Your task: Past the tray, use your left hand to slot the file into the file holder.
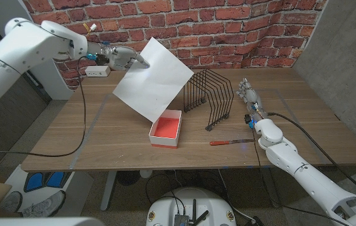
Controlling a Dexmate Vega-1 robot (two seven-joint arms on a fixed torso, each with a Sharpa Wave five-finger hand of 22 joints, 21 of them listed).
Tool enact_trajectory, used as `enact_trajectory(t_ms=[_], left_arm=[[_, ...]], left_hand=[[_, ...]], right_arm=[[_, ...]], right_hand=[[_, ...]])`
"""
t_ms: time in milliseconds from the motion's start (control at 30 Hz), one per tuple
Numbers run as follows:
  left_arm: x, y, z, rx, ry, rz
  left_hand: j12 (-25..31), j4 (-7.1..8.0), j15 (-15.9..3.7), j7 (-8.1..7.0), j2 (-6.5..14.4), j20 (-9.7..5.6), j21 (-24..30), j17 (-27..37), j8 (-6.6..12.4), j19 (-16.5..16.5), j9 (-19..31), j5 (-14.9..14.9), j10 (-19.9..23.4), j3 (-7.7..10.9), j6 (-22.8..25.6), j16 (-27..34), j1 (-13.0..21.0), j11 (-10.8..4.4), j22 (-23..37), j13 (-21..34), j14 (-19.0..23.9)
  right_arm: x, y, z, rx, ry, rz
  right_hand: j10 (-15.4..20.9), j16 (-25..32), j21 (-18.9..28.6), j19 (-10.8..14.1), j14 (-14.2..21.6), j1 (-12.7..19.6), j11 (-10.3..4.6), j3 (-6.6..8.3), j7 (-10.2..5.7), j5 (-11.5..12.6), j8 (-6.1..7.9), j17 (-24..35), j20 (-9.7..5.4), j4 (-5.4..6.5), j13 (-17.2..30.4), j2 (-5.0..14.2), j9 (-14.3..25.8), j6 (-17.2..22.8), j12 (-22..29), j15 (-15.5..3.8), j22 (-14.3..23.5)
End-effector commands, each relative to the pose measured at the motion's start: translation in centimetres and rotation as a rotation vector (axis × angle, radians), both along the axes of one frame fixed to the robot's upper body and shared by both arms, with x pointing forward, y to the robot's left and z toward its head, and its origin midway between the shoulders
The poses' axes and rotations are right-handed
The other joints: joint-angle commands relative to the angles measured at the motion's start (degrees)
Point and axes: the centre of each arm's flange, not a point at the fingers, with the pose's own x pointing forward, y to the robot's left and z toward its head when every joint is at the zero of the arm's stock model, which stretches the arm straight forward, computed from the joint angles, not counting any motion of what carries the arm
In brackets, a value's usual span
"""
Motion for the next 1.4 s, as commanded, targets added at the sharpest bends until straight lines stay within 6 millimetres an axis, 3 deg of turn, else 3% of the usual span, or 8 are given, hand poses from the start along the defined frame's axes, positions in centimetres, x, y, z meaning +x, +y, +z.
enact_trajectory(t_ms=[33, 300, 833, 1400], left_arm=[[-0.6, -0.8, 2.0, 0.072, -0.078, -0.041], [-1.1, -0.8, 2.9, 0.094, -0.144, -0.034], [-1.3, -3.2, 3.8, 0.307, -0.315, -0.07], [-1.7, -4.7, 3.8, 0.425, -0.465, -0.093]], left_hand=[[0.0, -0.18, -3.46, 0.0, 0.1, -2.18, 0.1, 0.1, 0.22, 0.0, 0.1, 0.0, 0.0, 0.34, 0.2, 0.1, -0.3, -0.21, 0.1, 0.3, 0.0], [0.1, -0.27, -3.53, 0.13, 0.1, -2.18, 0.2, 0.2, 0.26, 0.1, 0.1, -0.1, 0.3, 0.38, 0.4, 0.2, -0.2, -0.23, 0.1, 0.3, 0.1], [0.0, -0.37, -3.63, -0.19, 0.2, -2.21, 0.2, 0.2, 0.24, 0.0, 0.1, -0.1, 0.1, 0.5, 0.5, 0.2, -0.1, -0.12, 0.2, 0.3, 0.1], [0.1, -0.34, -3.9, -1.1, 0.2, -2.66, 0.4, 0.3, 0.35, 0.2, 0.1, -0.2, 0.4, 0.41, 0.9, 0.4, 0.1, -0.29, 0.3, 0.3, 0.3]], right_arm=[[-0.3, -0.1, -0.1, 0.006, -0.004, -0.002], [-0.2, -0.1, -0.3, 0.007, -0.006, -0.001], [-0.1, -0.3, -0.4, 0.019, 0.0, -0.003], [-0.4, -0.5, -0.4, 0.022, 0.001, -0.003]], right_hand=[[0.4, 0.2, 0.3, 0.6, 0.2, -0.4, -0.09, 0.42, 0.06, -0.2, 0.12, 0.2, -0.3, 0.02, 0.2, 1.89, 0.1, 0.5, 0.5, -0.08, 0.1], [0.4, 0.2, 0.3, 0.6, 0.3, -0.4, -0.05, 0.47, 0.07, -0.2, 0.14, 0.2, -0.27, 0.01, 0.2, 1.88, 0.1, 0.6, 0.5, -0.08, 0.1], [0.4, 0.3, 0.3, 0.6, 0.3, -0.5, 0.0, 0.57, 0.08, -0.3, 0.12, 0.2, -0.26, 0.05, 0.2, 1.89, 0.1, 0.6, 0.5, -0.11, 0.1], [0.5, 0.3, 0.3, 0.7, 0.3, -0.6, 0.02, 0.67, 0.02, -0.3, 0.13, 0.2, -0.21, 0.08, 0.2, 1.89, 0.1, 0.6, 0.5, -0.11, 0.1]])
